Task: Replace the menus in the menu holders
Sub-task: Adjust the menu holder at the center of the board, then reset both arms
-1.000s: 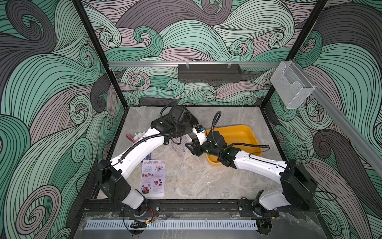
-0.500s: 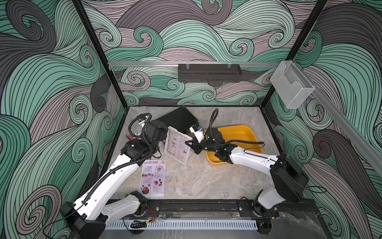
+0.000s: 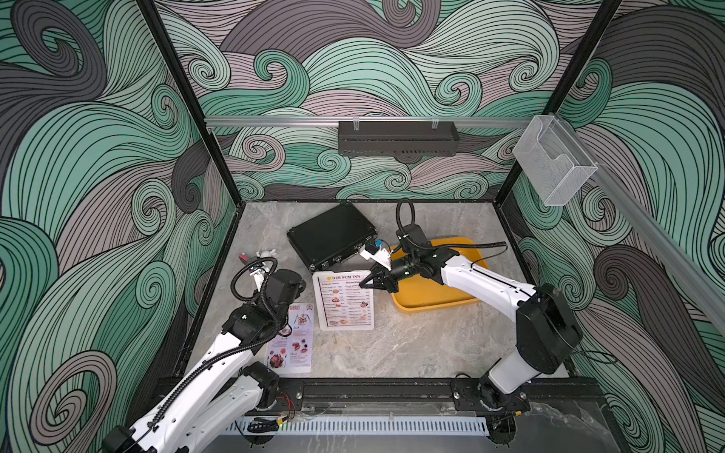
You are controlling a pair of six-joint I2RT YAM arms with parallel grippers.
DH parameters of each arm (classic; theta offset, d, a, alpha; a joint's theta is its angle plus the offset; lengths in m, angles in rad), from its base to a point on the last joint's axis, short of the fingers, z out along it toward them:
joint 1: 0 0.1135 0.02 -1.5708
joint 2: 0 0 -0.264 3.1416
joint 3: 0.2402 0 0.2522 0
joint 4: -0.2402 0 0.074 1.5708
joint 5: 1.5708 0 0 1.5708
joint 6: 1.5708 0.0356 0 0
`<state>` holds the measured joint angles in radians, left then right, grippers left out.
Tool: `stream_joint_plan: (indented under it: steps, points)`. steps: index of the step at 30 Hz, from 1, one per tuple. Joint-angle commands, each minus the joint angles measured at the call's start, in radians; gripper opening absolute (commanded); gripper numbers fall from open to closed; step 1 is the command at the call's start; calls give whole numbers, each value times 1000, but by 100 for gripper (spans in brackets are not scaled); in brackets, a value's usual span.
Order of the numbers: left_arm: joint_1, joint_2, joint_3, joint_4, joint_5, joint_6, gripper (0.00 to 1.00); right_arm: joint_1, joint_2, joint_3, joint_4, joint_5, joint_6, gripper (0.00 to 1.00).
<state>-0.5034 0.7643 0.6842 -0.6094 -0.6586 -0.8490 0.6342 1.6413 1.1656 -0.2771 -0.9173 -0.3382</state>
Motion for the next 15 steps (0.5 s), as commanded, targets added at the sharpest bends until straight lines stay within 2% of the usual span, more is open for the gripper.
stream_joint_plan:
  steps: [1,3,4,6,10,13,15]
  points:
    - [20,-1,-8,37,-23,31,57,-8,11,17,-20,-28,-57,17]
    - [27,10,-15,41,-18,31,57,-9,3,8,-16,-5,-69,27]
    - [30,18,-18,44,-15,28,57,-9,-3,4,-15,9,-73,38]
    - [40,29,-21,55,-13,32,57,-14,-27,-3,-13,17,-73,50]
    - [81,51,-29,123,-32,95,59,-51,-145,-54,41,19,-28,75]
    - [142,81,-55,224,-37,176,69,-131,-274,-155,147,58,91,83]
    - [191,119,-79,312,-32,244,75,-208,-360,-257,289,131,214,89]
